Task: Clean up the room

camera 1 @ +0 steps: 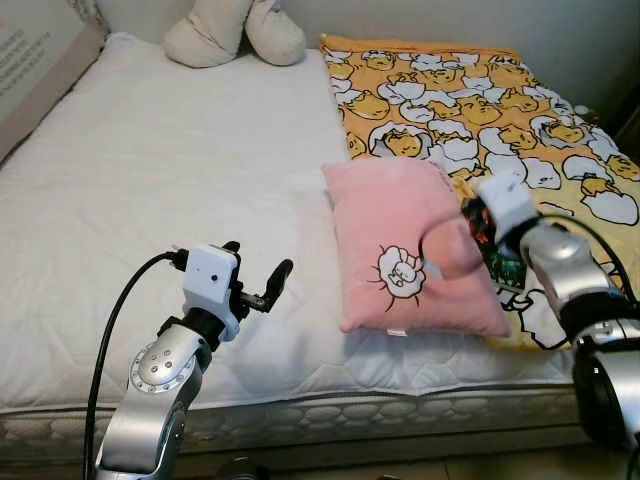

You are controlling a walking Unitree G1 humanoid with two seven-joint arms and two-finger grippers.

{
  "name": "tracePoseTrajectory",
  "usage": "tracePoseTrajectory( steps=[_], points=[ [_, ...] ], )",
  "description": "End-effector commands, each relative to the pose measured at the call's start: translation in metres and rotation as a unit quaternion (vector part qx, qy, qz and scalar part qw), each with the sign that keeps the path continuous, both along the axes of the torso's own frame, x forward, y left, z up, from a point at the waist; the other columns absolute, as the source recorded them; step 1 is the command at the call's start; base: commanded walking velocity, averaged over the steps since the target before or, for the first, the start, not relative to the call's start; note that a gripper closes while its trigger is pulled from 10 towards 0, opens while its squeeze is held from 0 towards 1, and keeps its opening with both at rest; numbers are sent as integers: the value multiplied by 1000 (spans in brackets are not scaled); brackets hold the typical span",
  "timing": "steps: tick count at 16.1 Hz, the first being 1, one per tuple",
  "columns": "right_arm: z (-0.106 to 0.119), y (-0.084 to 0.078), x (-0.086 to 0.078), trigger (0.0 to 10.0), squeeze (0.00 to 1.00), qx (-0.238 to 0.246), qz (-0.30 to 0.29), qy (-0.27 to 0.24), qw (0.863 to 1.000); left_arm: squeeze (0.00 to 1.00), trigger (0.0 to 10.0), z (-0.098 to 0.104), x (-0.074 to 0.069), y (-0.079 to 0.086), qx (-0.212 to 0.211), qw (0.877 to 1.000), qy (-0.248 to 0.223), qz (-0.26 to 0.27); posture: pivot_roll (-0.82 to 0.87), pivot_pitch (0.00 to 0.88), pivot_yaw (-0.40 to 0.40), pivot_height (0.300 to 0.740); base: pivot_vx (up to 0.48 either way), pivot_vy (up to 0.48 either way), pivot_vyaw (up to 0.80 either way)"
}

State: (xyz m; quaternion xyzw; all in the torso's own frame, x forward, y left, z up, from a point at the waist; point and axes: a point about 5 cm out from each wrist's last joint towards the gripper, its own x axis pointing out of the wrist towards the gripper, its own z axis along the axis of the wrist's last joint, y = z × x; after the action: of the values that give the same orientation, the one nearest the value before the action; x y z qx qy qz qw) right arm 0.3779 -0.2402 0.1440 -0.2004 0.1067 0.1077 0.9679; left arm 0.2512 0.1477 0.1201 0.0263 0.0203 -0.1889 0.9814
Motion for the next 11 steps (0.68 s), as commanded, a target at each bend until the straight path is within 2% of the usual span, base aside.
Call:
tracePoseTrajectory(
  steps=[1,2,4,5,6,7,8,9,10,11],
  points=[
    [21,0,6,10000,1000,105,-23,-58,992,0,10000,2,1,-5,2,1000,-5,-5,63,0,-54,719,0,0,0],
    [21,-1,3,10000,1000,164,-43,-84,982,0,10000,3,1,-5,5,1000,-8,-1,63,0,-58,719,0,0,0],
    [17,-3,0,10000,1000,191,-61,-95,975,0,10000,2,1,-4,7,1000,-8,4,60,0,-62,719,0,0,0],
    [-27,0,-28,10000,1000,227,-112,-92,963,0,10000,-5,4,3,35,998,3,55,54,0,-71,719,0,0,0],
    [-46,2,-45,10000,1000,246,-136,-93,955,0,10000,-9,5,8,41,996,12,82,51,0,-72,719,0,0,0],
    [-56,3,-58,10000,1000,251,-150,-98,951,0,10000,-10,6,12,33,994,19,100,46,0,-72,719,0,0,0],
    [-64,8,-74,10000,1000,253,-159,-107,948,0,10000,-14,6,16,6,992,39,119,43,0,-71,719,0,0,0],
    [-71,16,-90,10000,1000,251,-159,-112,948,0,10000,-15,6,17,-1,991,43,128,38,0,-73,719,0,0,0],
    [-73,18,-96,10000,1000,251,-158,-112,948,0,10000,-15,5,17,2,991,41,129,38,0,-73,719,0,0,0],
    [-80,29,-115,10000,1000,246,-151,-102,952,0,10000,-13,5,18,-3,989,35,146,31,0,-73,719,0,0,0]
  ],
)
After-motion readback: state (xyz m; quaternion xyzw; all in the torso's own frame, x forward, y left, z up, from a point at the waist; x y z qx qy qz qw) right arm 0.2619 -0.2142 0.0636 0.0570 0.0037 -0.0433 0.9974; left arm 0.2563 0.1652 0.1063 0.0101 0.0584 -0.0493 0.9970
